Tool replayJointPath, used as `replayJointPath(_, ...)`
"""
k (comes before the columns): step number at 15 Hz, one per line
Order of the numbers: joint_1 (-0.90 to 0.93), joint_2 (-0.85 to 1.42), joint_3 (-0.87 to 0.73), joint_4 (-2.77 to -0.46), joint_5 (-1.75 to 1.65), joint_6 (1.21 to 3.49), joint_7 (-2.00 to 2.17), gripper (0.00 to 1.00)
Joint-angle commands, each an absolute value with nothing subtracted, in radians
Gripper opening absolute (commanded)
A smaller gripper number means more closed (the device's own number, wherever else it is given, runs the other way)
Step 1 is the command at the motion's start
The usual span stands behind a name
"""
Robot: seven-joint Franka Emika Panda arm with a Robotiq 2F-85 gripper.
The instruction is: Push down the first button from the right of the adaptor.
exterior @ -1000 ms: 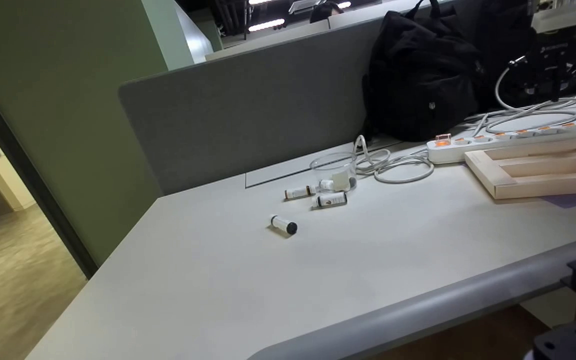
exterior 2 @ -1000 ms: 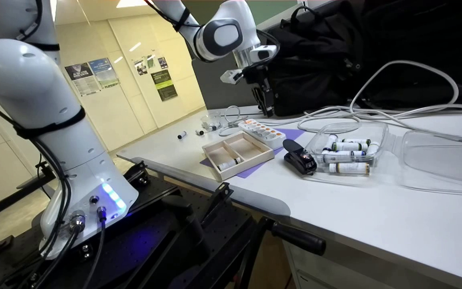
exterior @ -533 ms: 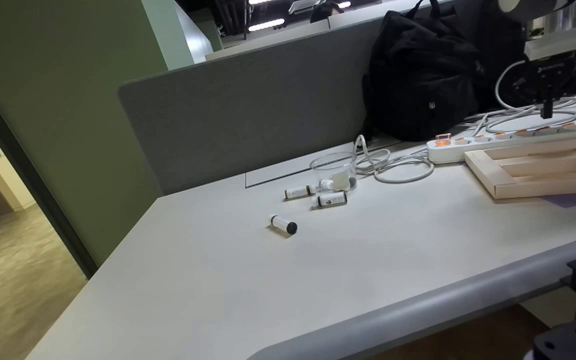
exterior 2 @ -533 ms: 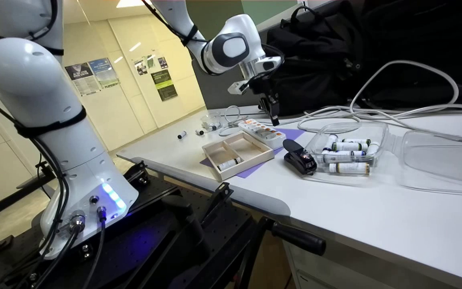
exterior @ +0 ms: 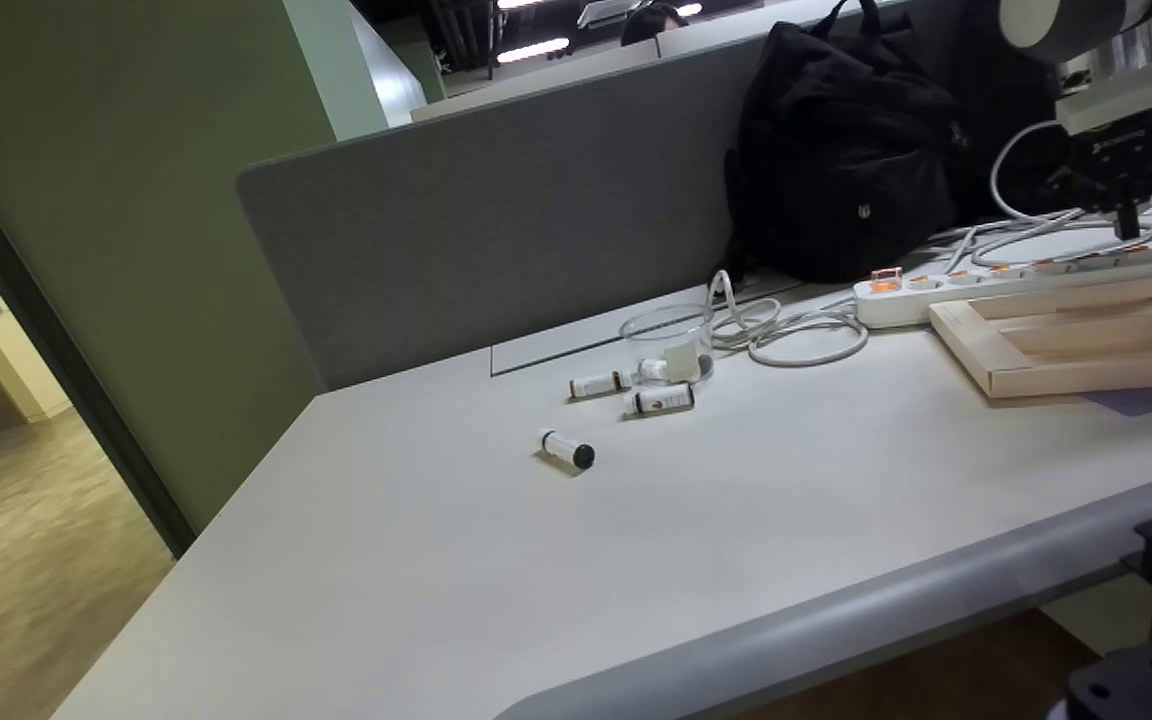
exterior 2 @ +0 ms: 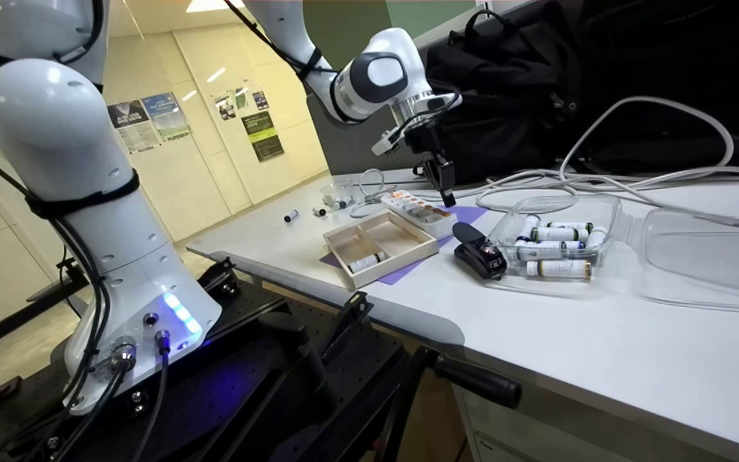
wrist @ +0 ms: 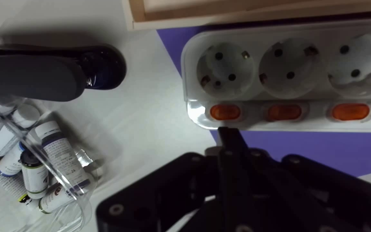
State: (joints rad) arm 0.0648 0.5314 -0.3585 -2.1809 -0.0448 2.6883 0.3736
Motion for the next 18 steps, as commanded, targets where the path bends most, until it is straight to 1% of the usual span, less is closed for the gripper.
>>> replayJointPath(1,0.073,0.536,-0.365,-2.147,-0.082,2.605,0.423,0.0)
replayJointPath(5,0.059,0.536,-0.353,-2.144,-0.085,2.587,0.42,0.0)
replayJointPath(18,0.031,0.575,-0.333,-2.141,-0.064,2.624,0.408,0.0)
